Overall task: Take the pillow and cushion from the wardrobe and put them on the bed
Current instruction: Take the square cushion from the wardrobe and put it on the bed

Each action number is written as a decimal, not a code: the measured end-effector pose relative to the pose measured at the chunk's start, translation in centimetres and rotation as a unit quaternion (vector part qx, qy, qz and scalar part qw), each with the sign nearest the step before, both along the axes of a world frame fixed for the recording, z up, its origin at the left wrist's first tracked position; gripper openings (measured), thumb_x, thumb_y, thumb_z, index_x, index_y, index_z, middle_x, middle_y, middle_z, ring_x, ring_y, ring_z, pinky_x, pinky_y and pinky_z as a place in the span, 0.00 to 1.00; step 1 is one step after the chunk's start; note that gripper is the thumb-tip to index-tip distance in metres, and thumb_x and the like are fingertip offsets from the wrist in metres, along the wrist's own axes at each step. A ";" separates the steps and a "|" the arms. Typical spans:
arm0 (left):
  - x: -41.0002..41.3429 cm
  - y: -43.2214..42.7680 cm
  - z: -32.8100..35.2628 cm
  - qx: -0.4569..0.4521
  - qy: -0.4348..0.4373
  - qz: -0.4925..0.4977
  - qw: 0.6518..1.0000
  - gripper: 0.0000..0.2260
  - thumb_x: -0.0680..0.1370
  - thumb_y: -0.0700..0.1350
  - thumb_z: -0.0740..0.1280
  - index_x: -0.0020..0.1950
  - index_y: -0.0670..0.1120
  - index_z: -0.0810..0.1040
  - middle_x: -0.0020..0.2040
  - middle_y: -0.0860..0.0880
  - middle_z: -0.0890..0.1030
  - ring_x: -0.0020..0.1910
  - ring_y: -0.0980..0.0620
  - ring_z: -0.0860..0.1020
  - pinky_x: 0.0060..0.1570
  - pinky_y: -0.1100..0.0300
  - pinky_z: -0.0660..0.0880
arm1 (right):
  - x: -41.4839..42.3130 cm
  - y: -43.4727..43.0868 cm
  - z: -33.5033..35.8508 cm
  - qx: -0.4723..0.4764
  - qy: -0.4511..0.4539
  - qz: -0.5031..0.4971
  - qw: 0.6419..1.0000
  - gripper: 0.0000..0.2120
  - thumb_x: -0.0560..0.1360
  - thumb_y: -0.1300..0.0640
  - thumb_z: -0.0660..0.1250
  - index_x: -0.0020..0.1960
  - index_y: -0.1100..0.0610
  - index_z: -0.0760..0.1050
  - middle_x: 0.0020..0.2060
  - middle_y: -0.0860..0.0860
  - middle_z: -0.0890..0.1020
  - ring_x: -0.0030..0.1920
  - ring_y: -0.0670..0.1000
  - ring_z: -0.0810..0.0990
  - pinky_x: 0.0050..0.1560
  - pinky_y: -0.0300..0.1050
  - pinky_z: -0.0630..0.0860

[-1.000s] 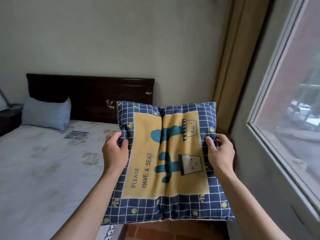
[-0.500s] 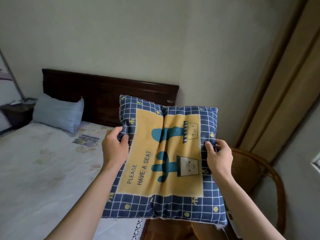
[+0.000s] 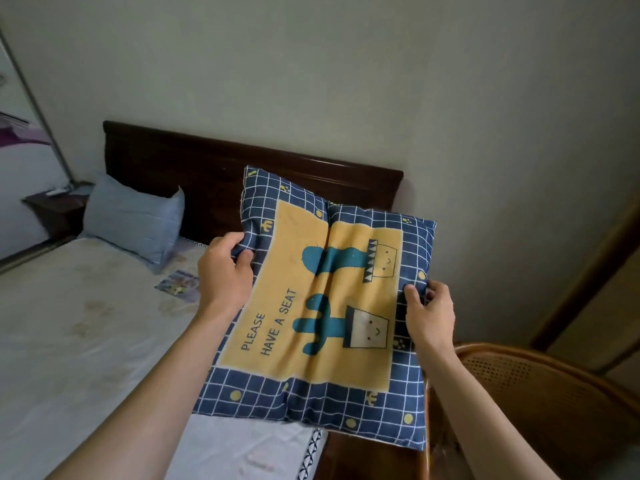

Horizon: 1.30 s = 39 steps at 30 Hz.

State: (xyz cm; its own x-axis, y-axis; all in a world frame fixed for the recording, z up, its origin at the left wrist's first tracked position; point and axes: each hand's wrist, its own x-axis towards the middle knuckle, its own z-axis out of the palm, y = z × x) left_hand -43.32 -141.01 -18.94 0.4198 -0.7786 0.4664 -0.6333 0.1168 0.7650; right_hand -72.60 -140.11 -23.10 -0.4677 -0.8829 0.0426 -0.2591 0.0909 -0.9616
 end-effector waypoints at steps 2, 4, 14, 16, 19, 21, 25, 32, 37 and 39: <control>-0.6 -3.8 -0.2 0.008 0.002 0.008 1.000 0.14 0.79 0.37 0.66 0.64 0.44 0.78 0.59 0.45 0.80 0.52 0.52 0.74 0.51 0.60 0.68 | -0.6 -4.0 -1.2 0.010 -0.005 0.016 1.000 0.24 0.80 0.52 0.64 0.73 0.56 0.64 0.64 0.56 0.76 0.60 0.57 0.79 0.61 0.62 0.78; -1.3 -7.5 0.1 0.012 0.007 0.015 1.000 0.14 0.79 0.37 0.66 0.64 0.45 0.79 0.59 0.45 0.80 0.52 0.51 0.76 0.50 0.58 0.70 | -1.3 -8.1 -2.2 0.026 -0.010 0.029 0.999 0.26 0.80 0.52 0.64 0.75 0.55 0.61 0.66 0.56 0.75 0.61 0.58 0.78 0.62 0.63 0.77; -3.1 -19.4 2.0 -0.013 -0.003 0.025 1.000 0.14 0.79 0.38 0.66 0.63 0.47 0.79 0.57 0.48 0.81 0.51 0.50 0.80 0.52 0.50 0.79 | -2.3 -22.1 -4.8 0.121 -0.090 0.040 0.988 0.30 0.78 0.43 0.65 0.74 0.56 0.61 0.66 0.57 0.74 0.63 0.59 0.75 0.64 0.61 0.75; -3.0 -21.3 2.2 -0.011 -0.005 0.029 1.000 0.14 0.79 0.38 0.66 0.63 0.47 0.79 0.57 0.48 0.80 0.51 0.49 0.80 0.52 0.49 0.80 | -1.8 -24.5 -5.0 0.136 -0.088 0.055 0.985 0.34 0.76 0.41 0.67 0.74 0.56 0.60 0.67 0.58 0.72 0.64 0.60 0.75 0.63 0.62 0.75; -2.2 -23.5 2.1 -0.011 0.000 0.029 1.000 0.13 0.79 0.38 0.66 0.63 0.48 0.79 0.56 0.48 0.80 0.50 0.49 0.81 0.51 0.49 0.80 | -1.0 -27.3 -5.2 0.149 -0.086 0.069 0.983 0.36 0.74 0.41 0.70 0.73 0.56 0.60 0.67 0.58 0.71 0.64 0.61 0.75 0.62 0.64 0.76; -1.6 -24.9 1.9 -0.018 0.001 0.027 0.999 0.13 0.79 0.37 0.66 0.63 0.48 0.79 0.56 0.48 0.80 0.50 0.50 0.80 0.50 0.51 0.80 | -0.4 -29.1 -5.5 0.158 -0.086 0.070 0.981 0.35 0.73 0.44 0.72 0.72 0.56 0.61 0.66 0.58 0.72 0.64 0.61 0.75 0.62 0.63 0.76; 0.1 -27.7 0.8 -0.047 0.017 0.032 0.998 0.14 0.79 0.36 0.66 0.63 0.46 0.79 0.56 0.47 0.81 0.50 0.51 0.80 0.50 0.54 0.80 | 1.2 -32.9 -6.7 0.194 -0.124 0.075 0.970 0.28 0.73 0.50 0.74 0.67 0.57 0.66 0.59 0.58 0.77 0.59 0.60 0.79 0.59 0.63 0.78; 1.9 -31.9 -0.1 -0.094 0.065 -0.028 0.993 0.13 0.80 0.35 0.65 0.61 0.47 0.81 0.54 0.48 0.83 0.49 0.56 0.82 0.50 0.59 0.80 | 4.6 -37.6 -6.0 0.123 -0.095 0.108 0.982 0.30 0.76 0.46 0.70 0.73 0.55 0.67 0.61 0.53 0.77 0.60 0.54 0.77 0.65 0.54 0.74; 1.3 -35.7 0.3 -0.115 -0.054 -0.084 0.988 0.13 0.78 0.31 0.65 0.58 0.42 0.83 0.52 0.48 0.81 0.50 0.56 0.80 0.51 0.64 0.77 | 8.4 -40.9 -0.7 -0.047 -0.097 0.233 0.967 0.27 0.75 0.46 0.71 0.71 0.43 0.68 0.62 0.39 0.77 0.61 0.41 0.77 0.59 0.37 0.73; 1.4 -37.4 0.3 -0.115 -0.108 -0.096 0.983 0.13 0.76 0.30 0.66 0.56 0.41 0.83 0.51 0.48 0.81 0.50 0.52 0.79 0.51 0.65 0.75 | 9.6 -42.7 0.9 -0.089 -0.080 0.267 0.956 0.29 0.72 0.45 0.73 0.70 0.40 0.68 0.64 0.39 0.77 0.63 0.39 0.76 0.60 0.37 0.73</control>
State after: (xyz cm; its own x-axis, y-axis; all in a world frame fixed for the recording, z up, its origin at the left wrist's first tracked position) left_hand -41.92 -178.38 -18.60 0.1467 -0.6981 0.7008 -0.7272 0.4042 0.5548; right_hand -63.05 -182.76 -22.16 0.0350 -0.9831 0.1796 -0.0705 -0.1817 -0.9808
